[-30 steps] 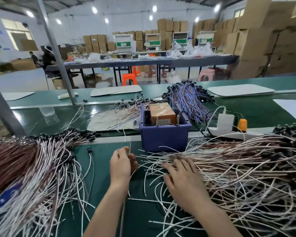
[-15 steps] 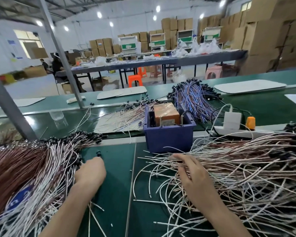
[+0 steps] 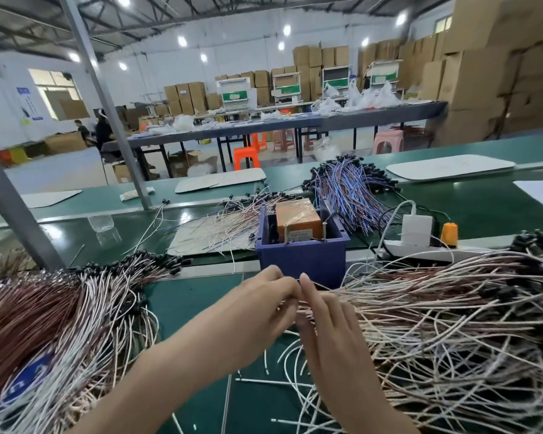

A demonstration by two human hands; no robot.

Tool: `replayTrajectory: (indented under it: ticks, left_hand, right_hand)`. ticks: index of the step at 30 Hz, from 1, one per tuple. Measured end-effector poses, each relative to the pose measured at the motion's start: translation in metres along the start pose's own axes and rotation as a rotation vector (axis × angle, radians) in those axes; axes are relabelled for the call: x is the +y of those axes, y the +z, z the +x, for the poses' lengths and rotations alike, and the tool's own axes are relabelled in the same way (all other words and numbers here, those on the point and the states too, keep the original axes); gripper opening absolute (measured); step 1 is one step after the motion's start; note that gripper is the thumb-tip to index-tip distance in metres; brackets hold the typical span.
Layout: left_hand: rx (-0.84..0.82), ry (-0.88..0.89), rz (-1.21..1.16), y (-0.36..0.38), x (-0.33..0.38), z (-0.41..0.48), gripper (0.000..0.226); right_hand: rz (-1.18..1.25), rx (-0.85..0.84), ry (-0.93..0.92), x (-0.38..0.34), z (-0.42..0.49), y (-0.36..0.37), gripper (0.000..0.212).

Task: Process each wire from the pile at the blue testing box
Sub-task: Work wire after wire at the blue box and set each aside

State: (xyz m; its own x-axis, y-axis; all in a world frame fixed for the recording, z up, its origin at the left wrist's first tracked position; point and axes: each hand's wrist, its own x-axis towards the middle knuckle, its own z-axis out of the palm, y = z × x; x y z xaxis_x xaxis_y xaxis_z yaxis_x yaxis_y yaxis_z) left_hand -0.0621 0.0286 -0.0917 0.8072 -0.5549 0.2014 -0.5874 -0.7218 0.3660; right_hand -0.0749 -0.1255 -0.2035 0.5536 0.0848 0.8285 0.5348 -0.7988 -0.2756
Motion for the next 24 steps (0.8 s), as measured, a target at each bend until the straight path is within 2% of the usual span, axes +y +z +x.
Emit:
replayTrajectory:
  ticks: [2, 5, 8, 11, 13, 14, 15, 16, 18, 20, 22, 24]
  left_hand:
    - [0.026, 0.007, 0.009, 0.0, -0.003, 0.004, 0.015]
    - [-0.023, -0.02, 0.021, -0.005, -0.017, 0.003, 0.025]
    - [-0.02, -0.044, -0.083, -0.005, -0.025, -0.004, 0.033]
    - [-0.138, -0.07, -0.12, 0.016, -0.017, -0.005, 0.029]
    - [-0.261, -0.059, -0.15, 0.033, -0.007, 0.0, 0.025]
    - [-0.308, -0.063, -0.132, 0.037, -0.005, 0.002, 0.025]
    - [-0.332, -0.067, -0.087, 0.039, -0.004, 0.005, 0.026]
    - [-0.324, -0.065, -0.009, 0.039, -0.006, 0.008, 0.027]
    - [-0.262, -0.052, 0.238, 0.036, -0.01, 0.016, 0.03]
    - [-0.214, -0.019, 0.449, 0.036, -0.011, 0.021, 0.033]
    - [-0.179, 0.028, 0.562, 0.038, -0.01, 0.024, 0.031]
    - [-0.153, 0.072, 0.64, 0.038, -0.013, 0.026, 0.024]
  right_hand:
    - [-0.042, -0.011, 0.078, 0.01, 0.001, -0.005, 0.034]
    - [0.232, 0.0, 0.487, 0.017, 0.005, -0.021, 0.029]
    - [0.779, 0.105, 0.827, 0.019, 0.016, -0.029, 0.032]
    - [1.64, 0.297, 1.134, 0.024, 0.025, -0.036, 0.036]
    - [2.035, 0.346, 1.187, 0.03, 0.026, -0.041, 0.028]
    - [2.076, 0.279, 1.155, 0.032, 0.026, -0.044, 0.028]
    - [1.99, 0.169, 1.133, 0.034, 0.025, -0.045, 0.029]
    - [1.79, 0.049, 1.117, 0.035, 0.023, -0.044, 0.031]
    - [1.246, -0.17, 1.009, 0.029, 0.019, -0.037, 0.035]
    - [0.865, -0.276, 0.833, 0.019, 0.014, -0.025, 0.033]
    - [0.702, -0.314, 0.685, 0.013, 0.01, -0.018, 0.026]
    - [0.655, -0.356, 0.63, 0.014, 0.008, -0.014, 0.022]
